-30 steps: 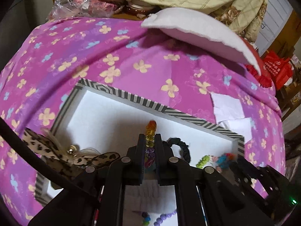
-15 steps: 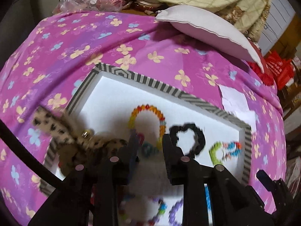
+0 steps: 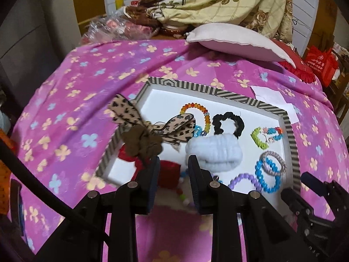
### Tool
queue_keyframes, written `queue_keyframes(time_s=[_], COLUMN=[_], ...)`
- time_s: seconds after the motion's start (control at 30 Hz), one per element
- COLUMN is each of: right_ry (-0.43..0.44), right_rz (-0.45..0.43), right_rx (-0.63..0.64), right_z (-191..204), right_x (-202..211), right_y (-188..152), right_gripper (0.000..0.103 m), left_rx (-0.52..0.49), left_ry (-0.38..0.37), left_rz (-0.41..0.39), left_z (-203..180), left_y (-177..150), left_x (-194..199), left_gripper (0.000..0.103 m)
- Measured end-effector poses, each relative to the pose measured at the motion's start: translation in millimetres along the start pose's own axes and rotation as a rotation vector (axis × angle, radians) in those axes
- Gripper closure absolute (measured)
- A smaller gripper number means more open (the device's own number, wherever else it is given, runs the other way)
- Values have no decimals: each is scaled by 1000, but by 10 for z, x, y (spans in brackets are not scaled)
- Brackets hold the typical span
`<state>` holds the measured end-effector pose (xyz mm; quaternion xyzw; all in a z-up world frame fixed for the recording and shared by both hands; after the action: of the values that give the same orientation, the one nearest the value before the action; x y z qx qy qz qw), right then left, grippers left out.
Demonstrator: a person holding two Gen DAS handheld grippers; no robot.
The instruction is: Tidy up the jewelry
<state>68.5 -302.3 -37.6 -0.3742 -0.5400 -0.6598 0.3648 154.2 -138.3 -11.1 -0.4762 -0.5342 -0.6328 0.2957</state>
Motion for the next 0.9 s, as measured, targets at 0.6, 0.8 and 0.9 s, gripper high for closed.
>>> queue_keyframes(time_s=[0.6, 0.8, 0.9], right_ry=[-20, -24, -23], right_rz=[-42, -44, -45], right_rx=[-34, -34, -34], right_z=[254, 289, 289], right_x=[257, 283, 285], right_y=[-38, -42, -39], right_gripper=[29, 27, 27], left_rx=[28, 31, 33], left_ry=[15, 20, 19], left_rz=[-80, -90, -92], left_z=[158, 175, 178], left_y=[-298, -314, -318], left_x=[408, 469, 485], left_gripper=[57, 57, 57])
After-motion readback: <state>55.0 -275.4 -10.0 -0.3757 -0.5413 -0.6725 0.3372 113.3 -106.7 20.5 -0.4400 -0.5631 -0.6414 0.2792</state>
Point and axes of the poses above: each gripper's, at about its wrist camera, not at the fingertips, and x roughly against the way its jaws point, z to its left, y to its top, the point moved 6 cm from there along -x, roughly the way its jaws point, and after that the axes turned 13 degrees about z, right-handed, at the moved point
